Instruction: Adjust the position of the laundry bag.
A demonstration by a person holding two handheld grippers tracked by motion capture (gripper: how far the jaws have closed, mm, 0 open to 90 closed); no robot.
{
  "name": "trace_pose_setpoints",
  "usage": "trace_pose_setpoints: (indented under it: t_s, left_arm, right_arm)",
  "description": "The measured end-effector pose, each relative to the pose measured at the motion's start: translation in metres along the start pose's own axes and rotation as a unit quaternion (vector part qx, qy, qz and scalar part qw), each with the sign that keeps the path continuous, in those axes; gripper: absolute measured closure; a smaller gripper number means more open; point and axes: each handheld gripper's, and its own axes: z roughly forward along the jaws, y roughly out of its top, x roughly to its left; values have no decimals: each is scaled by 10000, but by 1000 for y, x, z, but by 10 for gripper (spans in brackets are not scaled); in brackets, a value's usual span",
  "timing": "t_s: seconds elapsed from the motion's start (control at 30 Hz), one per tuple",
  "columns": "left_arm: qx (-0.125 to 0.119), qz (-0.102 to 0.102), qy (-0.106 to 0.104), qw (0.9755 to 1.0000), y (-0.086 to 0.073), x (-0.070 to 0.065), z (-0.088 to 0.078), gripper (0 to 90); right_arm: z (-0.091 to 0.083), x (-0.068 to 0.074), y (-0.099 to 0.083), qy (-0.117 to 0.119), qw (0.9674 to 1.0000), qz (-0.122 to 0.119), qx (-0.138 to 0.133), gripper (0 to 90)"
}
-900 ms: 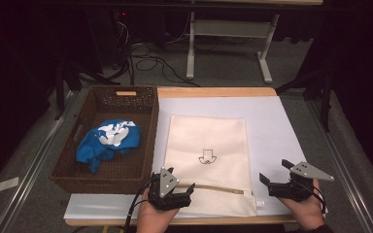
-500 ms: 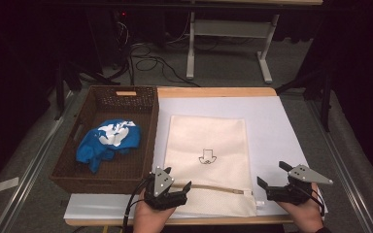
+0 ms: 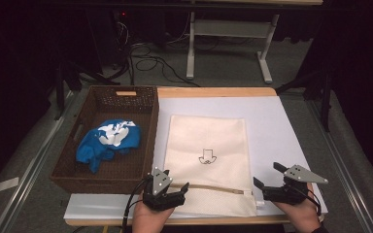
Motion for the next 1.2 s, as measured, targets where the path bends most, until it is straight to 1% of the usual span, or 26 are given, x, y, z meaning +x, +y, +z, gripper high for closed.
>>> trace_pose_setpoints:
  t_s: [0.07,0.1,0.17,0.2,0.27,0.3,0.37,0.4,0.43,0.5,0.53,0.57,0.67,0.73,0.8,0.83,0.9,0.93,0.97,1.03,1.07,1.13,1.17,1.2]
  left_arm:
    - [19,0,14,10000,-1,0,0,231]
    - [16,-8,-3,10000,-1,0,0,233]
    - [1,-20,-10,10000,-2,0,1,234]
    - [7,-22,13,10000,-2,0,1,234]
    - [13,-26,12,10000,-2,-1,1,234]
    - [19,-15,11,10000,-2,-1,2,234]
    - [35,7,28,10000,-3,-2,2,234]
    - [43,4,38,10000,-3,-1,2,234]
    - [55,-7,46,10000,-3,-1,3,234]
    - [81,-29,40,10000,-4,-1,4,234]
    - [81,-29,40,10000,-4,-1,4,234]
    - [111,-29,52,9999,-5,0,5,234]
    - [110,-17,59,9999,-5,0,5,234]
    - [115,5,81,9999,-5,0,5,234]
    - [134,-3,72,9999,-5,0,5,234]
    - [145,1,85,9999,-5,-1,5,235]
    - [149,31,94,9998,-5,-1,5,235]
    - [178,62,100,9998,-5,-1,5,235]
    - [202,80,107,9997,-5,-1,5,235]
    - [231,109,125,9996,-6,-2,6,235]
    - [238,119,124,9996,-6,-2,7,235]
    - [295,131,142,9994,-6,-2,8,238]
    - [346,134,148,9992,-7,-2,9,242]
    - [428,126,141,9989,-7,-2,10,248]
  right_arm:
    - [3,1,0,61,10000,2,67,83]
    - [5,3,0,85,9999,-2,134,132]
    - [8,4,0,134,9998,-63,138,233]
    - [11,4,0,178,9997,-71,156,268]
    - [16,5,-1,152,9995,-48,278,327]
    - [19,5,-1,154,9992,-12,357,341]
    - [25,5,-3,151,9985,-52,520,360]
    - [28,5,-3,140,9981,-17,603,365]
    - [31,4,-3,189,9977,23,657,365]
    - [37,4,-3,181,9972,29,720,369]
    - [37,4,-3,181,9972,29,720,369]
    - [43,6,-2,236,9963,30,824,374]
    - [53,8,-3,158,9940,-51,1078,367]
    - [57,9,-5,164,9930,-68,1169,347]
    - [60,10,-7,93,9911,-177,1318,320]
    - [62,10,-8,123,9900,-145,1397,316]
    - [62,12,-9,59,9901,-235,1382,343]
    - [61,14,-9,31,9900,-252,1389,422]
    - [60,14,-9,76,9905,-304,1340,539]
    - [59,16,-10,147,9907,-358,1307,663]
    - [58,15,-10,161,9908,-350,1296,750]
    - [56,12,-10,196,9909,-334,1289,849]
    - [55,10,-9,250,9912,-276,1267,868]
    - [54,8,-9,257,9915,-244,1249,874]
